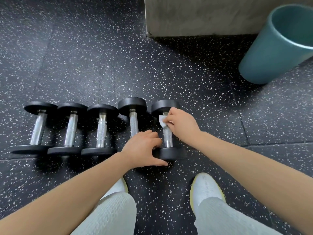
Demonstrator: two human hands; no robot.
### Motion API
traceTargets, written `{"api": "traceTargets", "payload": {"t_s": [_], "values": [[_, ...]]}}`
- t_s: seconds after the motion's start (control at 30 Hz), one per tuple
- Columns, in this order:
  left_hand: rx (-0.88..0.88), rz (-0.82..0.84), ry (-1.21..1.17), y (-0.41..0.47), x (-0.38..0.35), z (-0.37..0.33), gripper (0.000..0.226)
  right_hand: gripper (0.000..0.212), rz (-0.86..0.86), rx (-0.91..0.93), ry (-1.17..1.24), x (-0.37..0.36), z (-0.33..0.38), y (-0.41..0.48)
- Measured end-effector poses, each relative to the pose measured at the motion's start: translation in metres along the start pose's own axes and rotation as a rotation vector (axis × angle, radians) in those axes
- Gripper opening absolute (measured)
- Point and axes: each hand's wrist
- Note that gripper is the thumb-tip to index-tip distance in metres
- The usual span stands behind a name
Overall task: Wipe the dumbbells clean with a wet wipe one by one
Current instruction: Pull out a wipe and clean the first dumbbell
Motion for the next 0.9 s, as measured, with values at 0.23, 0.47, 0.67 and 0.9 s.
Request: {"api": "traceTargets", "payload": {"t_s": [0.23,0.47,0.67,0.9], "values": [[0.042,-0.019,-0.032,0.0,-0.001,0.0,0.053,0.02,0.337,0.034,0.063,0.014,0.011,-0.036],[0.051,0.019,-0.011,0.002,-0.002,0.002,0.059,0.02,0.168,-0.093,0.12,0.011,0.01,0.0],[0.052,0.04,-0.061,0.003,-0.002,0.004,0.059,0.021,0.389,-0.052,0.124,0.014,0.009,-0.03],[0.014,0.05,0.009,0.005,-0.005,0.005,0.069,0.024,0.218,-0.082,0.099,0.015,0.008,-0.002]]}}
Point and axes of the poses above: each hand's wrist, its own y-axis towards the middle knuckle, its own x-axis out of the back of the hand, z = x × y, and after that the axes turned 2 degrees about -y, right-handed
